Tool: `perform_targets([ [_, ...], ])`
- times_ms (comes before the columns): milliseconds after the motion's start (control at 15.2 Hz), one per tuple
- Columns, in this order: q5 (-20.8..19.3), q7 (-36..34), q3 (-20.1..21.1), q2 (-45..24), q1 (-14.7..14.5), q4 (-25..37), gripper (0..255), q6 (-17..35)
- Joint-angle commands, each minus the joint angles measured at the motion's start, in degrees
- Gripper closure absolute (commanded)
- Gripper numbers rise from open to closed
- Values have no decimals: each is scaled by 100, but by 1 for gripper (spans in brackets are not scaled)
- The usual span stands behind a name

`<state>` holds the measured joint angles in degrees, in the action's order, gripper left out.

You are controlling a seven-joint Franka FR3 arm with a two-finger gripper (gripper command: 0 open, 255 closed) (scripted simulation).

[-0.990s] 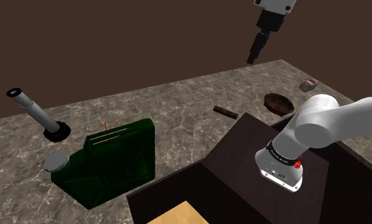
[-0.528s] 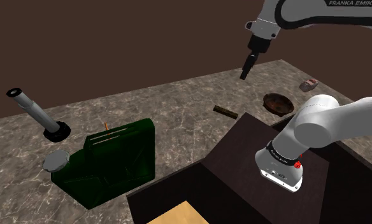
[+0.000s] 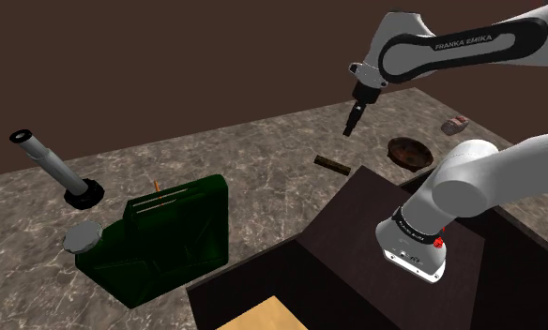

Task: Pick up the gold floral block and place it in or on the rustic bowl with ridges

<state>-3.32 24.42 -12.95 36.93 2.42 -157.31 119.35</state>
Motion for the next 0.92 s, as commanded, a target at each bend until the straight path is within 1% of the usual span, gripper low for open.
perform_targets([
  [0,-57,178,-143,-401,1,-136,0,569],
  [264,-92,571,-443,-1250,-23,-285,0,1602],
  [462,28,943,-692,-2010,-116,-283,0,2382],
  [594,242,1273,-865,-2566,-228,-227,0,2885],
  [660,410,1478,-949,-2856,-299,-182,0,3127],
  [792,923,2005,-1074,-3459,-445,-56,0,3575],
  [858,999,2078,-1069,-3531,-447,-37,0,3622],
])
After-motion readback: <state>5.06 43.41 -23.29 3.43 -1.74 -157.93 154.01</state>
